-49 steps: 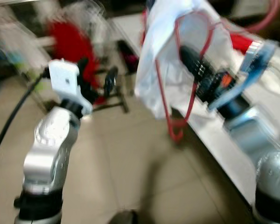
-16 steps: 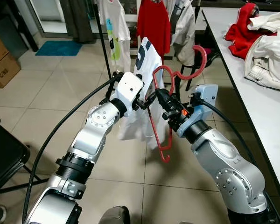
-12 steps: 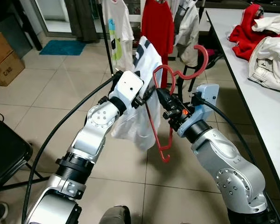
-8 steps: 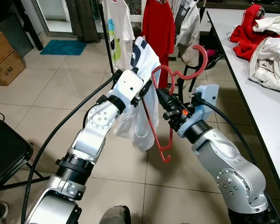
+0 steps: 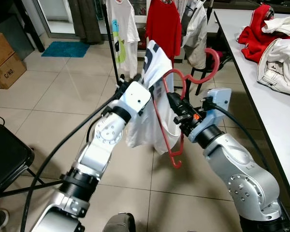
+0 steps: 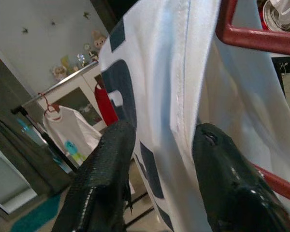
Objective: Hang hanger
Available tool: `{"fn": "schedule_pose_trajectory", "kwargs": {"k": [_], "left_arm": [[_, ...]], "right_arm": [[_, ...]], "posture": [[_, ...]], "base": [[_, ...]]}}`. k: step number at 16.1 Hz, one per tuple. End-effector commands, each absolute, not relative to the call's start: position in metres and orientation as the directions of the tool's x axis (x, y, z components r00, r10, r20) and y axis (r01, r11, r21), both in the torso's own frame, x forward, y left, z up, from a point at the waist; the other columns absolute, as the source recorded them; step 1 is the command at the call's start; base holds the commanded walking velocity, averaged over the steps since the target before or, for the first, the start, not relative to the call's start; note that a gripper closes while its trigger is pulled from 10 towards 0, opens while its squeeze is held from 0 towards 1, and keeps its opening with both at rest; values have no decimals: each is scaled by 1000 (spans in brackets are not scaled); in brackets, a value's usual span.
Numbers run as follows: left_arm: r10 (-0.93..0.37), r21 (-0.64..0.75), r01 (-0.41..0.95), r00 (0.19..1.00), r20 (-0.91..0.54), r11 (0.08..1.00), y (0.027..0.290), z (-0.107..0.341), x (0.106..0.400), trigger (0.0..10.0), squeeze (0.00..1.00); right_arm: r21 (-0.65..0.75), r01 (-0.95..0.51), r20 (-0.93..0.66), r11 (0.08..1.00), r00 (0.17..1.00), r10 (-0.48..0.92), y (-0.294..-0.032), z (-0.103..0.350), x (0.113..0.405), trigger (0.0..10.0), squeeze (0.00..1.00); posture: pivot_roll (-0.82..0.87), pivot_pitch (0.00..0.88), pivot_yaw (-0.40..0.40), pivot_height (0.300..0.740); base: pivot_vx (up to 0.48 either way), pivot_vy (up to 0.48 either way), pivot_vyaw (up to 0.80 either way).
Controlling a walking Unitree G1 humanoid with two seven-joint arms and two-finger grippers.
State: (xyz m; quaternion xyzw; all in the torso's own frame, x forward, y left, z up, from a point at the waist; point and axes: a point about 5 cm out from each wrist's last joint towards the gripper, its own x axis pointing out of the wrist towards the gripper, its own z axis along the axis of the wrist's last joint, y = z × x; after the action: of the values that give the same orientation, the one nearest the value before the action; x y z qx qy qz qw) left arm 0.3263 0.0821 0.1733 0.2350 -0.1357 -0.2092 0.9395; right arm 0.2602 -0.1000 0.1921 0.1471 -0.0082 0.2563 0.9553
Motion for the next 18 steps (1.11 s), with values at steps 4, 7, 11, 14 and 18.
{"fn": "schedule_pose_trajectory", "kwargs": {"k": [4,7,11,14,18], "left_arm": [[-473,432,369,867,158,822,78,173,331,6431,0],[-487,440,386,862,140,810,77,173,342,4980,0],[-513,457,400,845,151,794,76,180,348,0,0],[-521,450,405,837,167,796,73,180,347,0,0],[-518,451,400,837,175,798,73,180,345,0,0]], "right_arm": [[259,-505,125,823,863,490,-104,197,260,10000,0],[256,-507,126,823,862,492,-105,198,261,10000,0],[256,-502,130,826,864,486,-105,199,261,10000,0],[261,-492,132,830,870,474,-106,199,261,10000,0],[267,-487,130,832,873,469,-107,198,262,10000,0]], "posture": [[16,56,30,740],[13,57,26,740],[13,57,27,740],[14,54,40,740],[20,56,39,740]], "base": [[0,0,0],[0,0,0],[0,0,0],[0,0,0],[0,0,0]]}}
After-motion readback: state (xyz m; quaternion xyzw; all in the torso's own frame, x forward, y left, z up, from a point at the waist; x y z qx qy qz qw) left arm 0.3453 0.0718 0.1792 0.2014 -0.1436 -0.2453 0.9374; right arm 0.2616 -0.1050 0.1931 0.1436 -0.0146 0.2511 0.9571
